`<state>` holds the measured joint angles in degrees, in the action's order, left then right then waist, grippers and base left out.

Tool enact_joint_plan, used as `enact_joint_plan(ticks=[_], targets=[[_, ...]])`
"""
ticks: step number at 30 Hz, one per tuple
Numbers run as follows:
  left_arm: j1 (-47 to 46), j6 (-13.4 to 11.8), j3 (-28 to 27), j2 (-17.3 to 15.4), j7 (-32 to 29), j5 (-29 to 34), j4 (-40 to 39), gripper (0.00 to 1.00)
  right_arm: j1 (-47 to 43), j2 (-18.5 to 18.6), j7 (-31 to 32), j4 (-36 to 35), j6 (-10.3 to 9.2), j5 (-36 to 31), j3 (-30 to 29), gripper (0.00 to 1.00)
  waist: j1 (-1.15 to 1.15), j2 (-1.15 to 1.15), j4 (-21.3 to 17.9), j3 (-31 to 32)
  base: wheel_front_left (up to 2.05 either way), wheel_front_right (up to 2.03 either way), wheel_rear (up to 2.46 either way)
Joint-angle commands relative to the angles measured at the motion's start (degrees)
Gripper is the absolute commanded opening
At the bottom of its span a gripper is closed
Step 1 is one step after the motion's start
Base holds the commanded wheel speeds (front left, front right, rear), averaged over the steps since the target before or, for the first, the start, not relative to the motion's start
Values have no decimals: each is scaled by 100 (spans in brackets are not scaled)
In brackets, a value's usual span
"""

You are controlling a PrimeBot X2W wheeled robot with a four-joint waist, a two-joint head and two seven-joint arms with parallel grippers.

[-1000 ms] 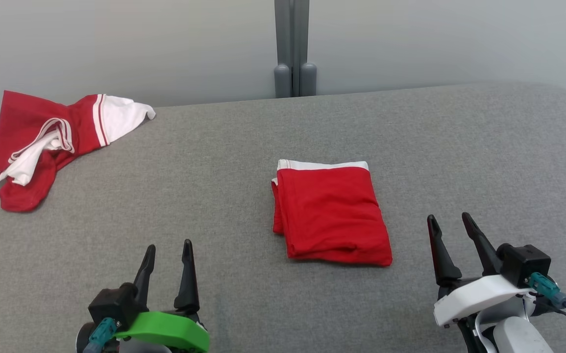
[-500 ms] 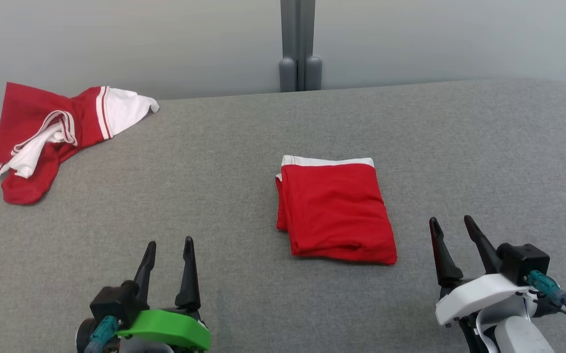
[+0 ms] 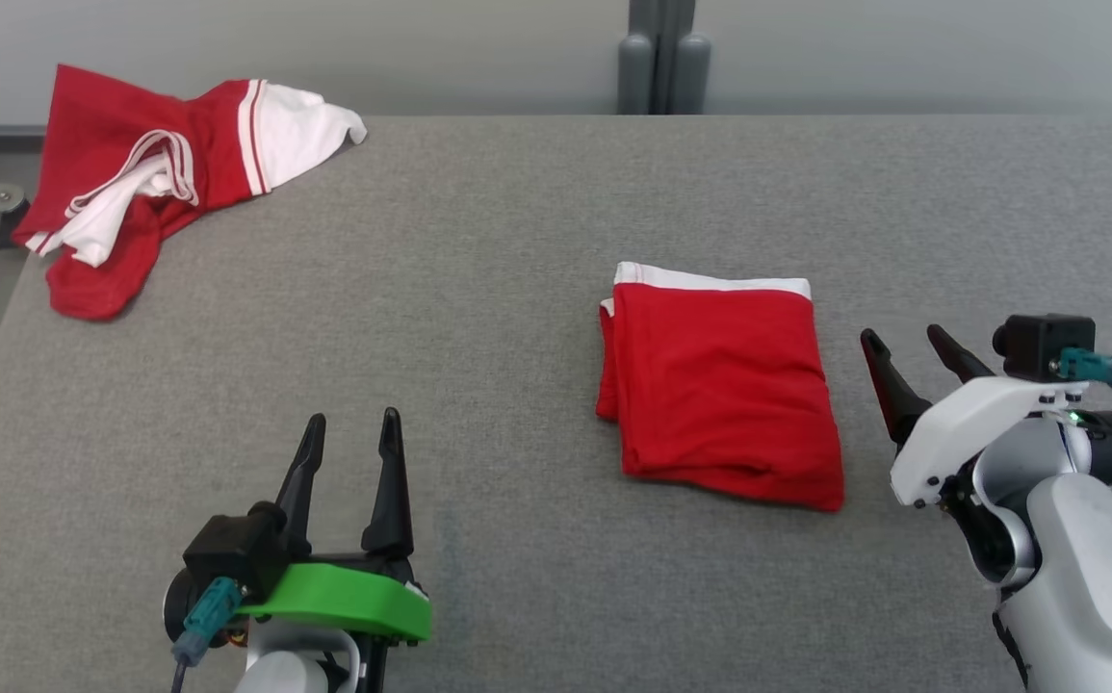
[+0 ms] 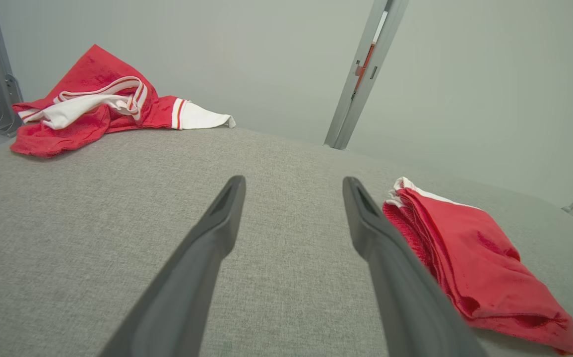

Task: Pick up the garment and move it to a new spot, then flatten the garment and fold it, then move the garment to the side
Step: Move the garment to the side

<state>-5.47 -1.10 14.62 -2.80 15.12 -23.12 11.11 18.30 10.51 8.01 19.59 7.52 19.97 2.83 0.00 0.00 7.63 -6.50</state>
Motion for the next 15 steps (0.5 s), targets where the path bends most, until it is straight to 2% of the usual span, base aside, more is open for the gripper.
enact_joint_plan(ticks=[1,7,15], targets=[[-120,-38,-4,-17,3,-23,-48,100,121,85,197,82,-6,103,47,100,0,0,287,-248,0,0,0],[-263,-50,74,-16,3,-47,-182,100,470,342,766,547,-6,429,184,100,0,0,604,-521,0,0,0],[-376,-104,200,-16,3,-84,-378,100,786,555,1048,1165,-6,706,427,100,0,0,822,-804,0,0,0]])
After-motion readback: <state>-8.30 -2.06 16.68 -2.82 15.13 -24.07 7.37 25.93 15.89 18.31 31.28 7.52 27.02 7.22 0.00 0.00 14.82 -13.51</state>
